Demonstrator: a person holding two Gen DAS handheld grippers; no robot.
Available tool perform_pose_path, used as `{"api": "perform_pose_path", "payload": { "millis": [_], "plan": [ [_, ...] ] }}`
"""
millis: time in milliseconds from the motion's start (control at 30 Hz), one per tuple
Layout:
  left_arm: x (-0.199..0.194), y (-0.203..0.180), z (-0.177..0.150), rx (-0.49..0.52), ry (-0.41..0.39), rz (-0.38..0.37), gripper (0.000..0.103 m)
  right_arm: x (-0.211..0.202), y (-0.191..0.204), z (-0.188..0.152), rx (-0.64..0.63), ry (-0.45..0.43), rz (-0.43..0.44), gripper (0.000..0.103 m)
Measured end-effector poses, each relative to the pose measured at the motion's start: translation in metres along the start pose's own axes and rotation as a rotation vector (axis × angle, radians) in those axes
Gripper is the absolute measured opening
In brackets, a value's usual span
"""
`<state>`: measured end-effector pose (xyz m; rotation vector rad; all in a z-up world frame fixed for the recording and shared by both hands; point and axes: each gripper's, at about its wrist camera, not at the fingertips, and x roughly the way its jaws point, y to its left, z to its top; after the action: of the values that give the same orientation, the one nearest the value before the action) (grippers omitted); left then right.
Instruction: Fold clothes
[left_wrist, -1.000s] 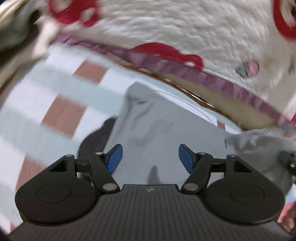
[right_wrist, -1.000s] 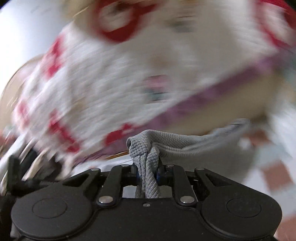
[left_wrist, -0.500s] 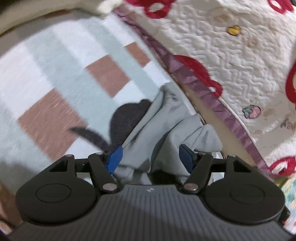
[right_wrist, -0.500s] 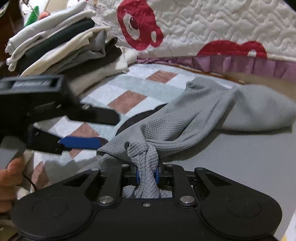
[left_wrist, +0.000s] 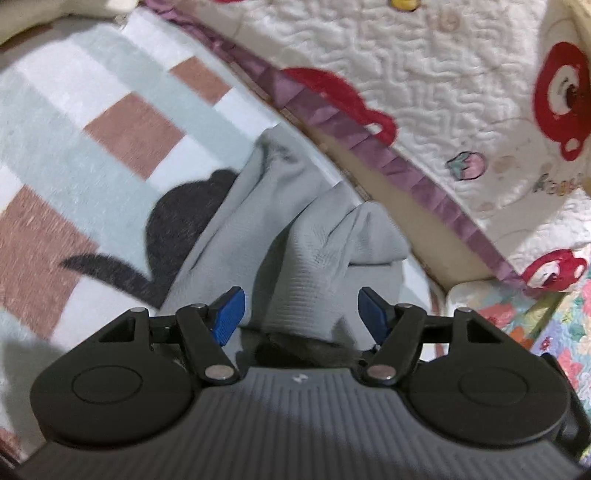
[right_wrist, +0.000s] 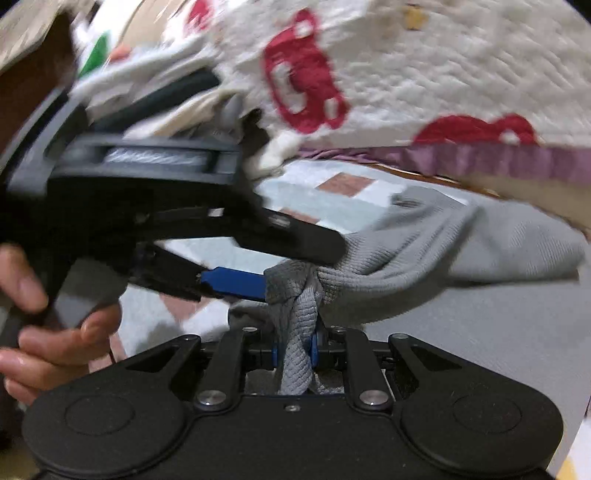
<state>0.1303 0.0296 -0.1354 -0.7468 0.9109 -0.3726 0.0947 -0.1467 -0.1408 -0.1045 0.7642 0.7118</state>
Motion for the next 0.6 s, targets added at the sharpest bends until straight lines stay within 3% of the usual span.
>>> {"api": "perform_pose_path", "payload": {
  "millis": [67,133,200,267,300,433,500,600],
  "plan": [
    [0.004,0.004,-0.002,0.004,0.020,0.012,0.067,0.010,0.011,0.000,-0.042,0.089,-0.038,0.027],
    [0.004,0.004,-0.003,0.018,0.022,0.030,0.067,-0.001,0.023,-0.001,-0.034,0.117,-0.052,0.033],
    [0.004,0.002,-0.004,0.043,0.018,0.034,0.067,-0.028,0.025,-0.004,0.013,0.103,0.045,0.034],
    [0.006,-0.004,-0.005,0.099,0.003,0.060,0.067,-0.063,0.018,-0.013,0.089,0.040,0.078,0.039],
    [0.008,-0.009,-0.006,0.141,-0.008,0.083,0.066,-0.080,0.011,-0.020,0.131,0.015,0.031,0.043],
    [0.021,-0.024,-0.012,0.262,-0.063,0.160,0.064,-0.118,-0.017,-0.050,0.198,-0.006,-0.172,0.044],
    [0.025,-0.031,-0.013,0.316,-0.048,0.186,0.009,-0.126,-0.029,-0.064,0.216,0.012,-0.245,0.044],
    [0.018,-0.050,-0.014,0.426,-0.072,0.234,0.008,-0.129,-0.025,-0.073,0.187,0.009,-0.256,0.044]
  ]
}}
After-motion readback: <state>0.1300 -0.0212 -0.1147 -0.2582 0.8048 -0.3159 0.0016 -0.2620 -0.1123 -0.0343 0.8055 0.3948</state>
